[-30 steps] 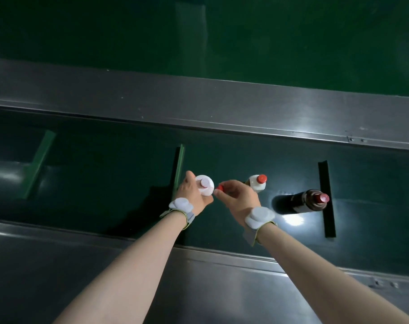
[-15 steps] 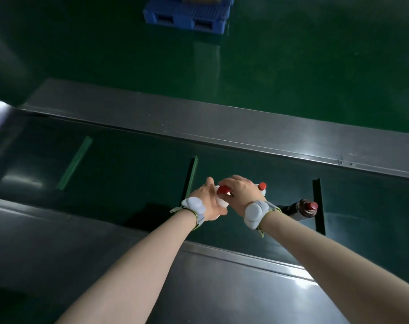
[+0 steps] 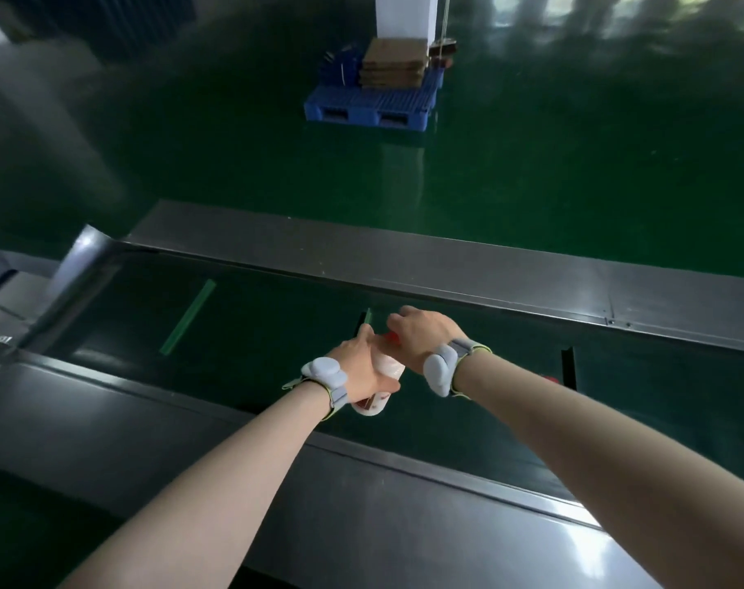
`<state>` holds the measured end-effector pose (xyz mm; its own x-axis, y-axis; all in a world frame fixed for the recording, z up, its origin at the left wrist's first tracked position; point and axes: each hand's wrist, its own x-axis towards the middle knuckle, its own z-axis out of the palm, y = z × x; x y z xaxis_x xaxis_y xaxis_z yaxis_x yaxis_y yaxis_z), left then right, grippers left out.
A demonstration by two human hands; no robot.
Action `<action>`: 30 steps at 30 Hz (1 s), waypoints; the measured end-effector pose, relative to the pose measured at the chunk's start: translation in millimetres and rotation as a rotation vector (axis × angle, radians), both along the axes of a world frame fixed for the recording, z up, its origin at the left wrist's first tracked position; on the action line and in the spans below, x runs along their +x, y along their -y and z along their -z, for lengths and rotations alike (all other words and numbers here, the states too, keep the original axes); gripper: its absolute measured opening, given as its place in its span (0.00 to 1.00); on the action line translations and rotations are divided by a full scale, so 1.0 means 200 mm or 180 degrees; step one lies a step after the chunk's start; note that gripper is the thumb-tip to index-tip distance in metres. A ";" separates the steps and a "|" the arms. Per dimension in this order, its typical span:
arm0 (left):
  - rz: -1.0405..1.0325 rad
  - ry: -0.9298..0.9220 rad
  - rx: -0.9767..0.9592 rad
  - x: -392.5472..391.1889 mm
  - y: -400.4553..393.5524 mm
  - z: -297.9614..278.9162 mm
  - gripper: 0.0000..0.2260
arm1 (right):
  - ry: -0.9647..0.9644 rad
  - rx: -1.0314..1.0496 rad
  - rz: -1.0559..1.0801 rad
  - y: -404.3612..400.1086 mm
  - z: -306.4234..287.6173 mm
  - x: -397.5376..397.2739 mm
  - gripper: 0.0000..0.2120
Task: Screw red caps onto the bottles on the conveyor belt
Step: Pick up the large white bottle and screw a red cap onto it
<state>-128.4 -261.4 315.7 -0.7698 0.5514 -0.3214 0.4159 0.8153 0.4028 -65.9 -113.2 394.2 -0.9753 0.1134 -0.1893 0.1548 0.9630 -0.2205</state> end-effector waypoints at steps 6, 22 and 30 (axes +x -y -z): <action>0.0030 -0.0392 -0.0112 0.17 -0.06 -0.19 0.35 | -0.0078 0.0596 0.0128 -0.07 -0.07 0.11 0.18; 0.0147 -0.0249 -0.0163 0.24 -0.09 -0.35 0.37 | -0.0333 0.0606 0.0142 -0.09 -0.20 0.21 0.31; 0.0144 -0.0594 -0.0128 0.18 -0.17 -0.26 0.31 | 0.0043 0.0247 0.0599 -0.17 -0.07 0.08 0.25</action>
